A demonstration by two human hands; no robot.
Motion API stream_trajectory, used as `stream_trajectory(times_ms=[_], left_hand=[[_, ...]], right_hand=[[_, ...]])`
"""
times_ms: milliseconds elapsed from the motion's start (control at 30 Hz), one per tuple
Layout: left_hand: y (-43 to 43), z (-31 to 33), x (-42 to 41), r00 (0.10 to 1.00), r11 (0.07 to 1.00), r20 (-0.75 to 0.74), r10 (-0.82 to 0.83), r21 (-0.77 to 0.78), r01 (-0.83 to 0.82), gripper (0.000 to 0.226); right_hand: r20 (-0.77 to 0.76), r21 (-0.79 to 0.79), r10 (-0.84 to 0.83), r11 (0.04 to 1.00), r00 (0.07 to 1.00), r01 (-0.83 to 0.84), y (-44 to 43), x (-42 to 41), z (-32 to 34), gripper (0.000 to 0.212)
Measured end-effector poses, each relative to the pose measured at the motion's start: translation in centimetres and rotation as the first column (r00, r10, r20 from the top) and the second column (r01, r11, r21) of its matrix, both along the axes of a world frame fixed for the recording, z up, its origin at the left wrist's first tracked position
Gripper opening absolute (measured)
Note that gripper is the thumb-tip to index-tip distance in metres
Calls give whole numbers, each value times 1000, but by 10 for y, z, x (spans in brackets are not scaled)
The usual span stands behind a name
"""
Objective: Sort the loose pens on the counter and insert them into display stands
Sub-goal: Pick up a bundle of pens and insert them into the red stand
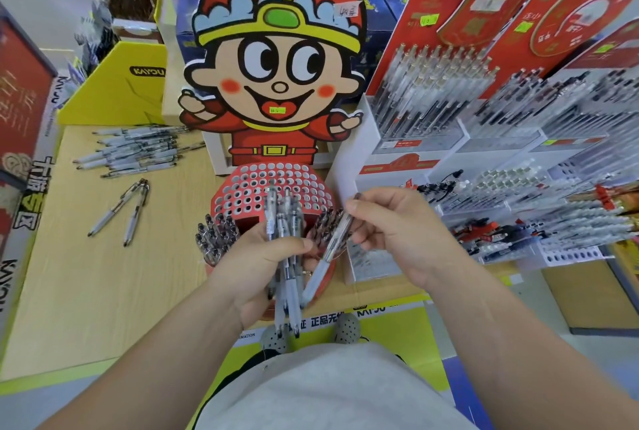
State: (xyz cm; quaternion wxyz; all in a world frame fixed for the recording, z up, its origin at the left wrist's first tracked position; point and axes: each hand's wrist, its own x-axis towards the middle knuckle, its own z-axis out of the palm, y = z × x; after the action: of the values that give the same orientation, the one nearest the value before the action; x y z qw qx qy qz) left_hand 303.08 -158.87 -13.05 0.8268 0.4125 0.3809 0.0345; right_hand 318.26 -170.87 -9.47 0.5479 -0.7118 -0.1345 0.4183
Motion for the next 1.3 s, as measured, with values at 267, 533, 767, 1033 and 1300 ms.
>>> stream_trajectory(times_ms=[267,533,767,1033,1300], left_hand=[[13,-12,-10,991,988,-40,130,-76,-133,21],[12,-13,-7,993,990,-30,114,-84,-116,23],[12,-16,-5,988,986,-52,146,-79,-150,22],[13,-20,-9,985,984,-51,163,-70,-166,21],[13,-20,-11,985,983,-51,166,-70,-170,24]], right_hand=[[345,-5,-123,991,931,133,-20,22,-6,8],[649,-224,148,975,746,2,-22,5,-46,10],[730,-326,290,943,619,-58,-17,-3,-56,7],[762,-345,326,936,559,-77,-15,-6,-60,8],[707,-400,372,912,602,-93,-17,-4,-75,14]])
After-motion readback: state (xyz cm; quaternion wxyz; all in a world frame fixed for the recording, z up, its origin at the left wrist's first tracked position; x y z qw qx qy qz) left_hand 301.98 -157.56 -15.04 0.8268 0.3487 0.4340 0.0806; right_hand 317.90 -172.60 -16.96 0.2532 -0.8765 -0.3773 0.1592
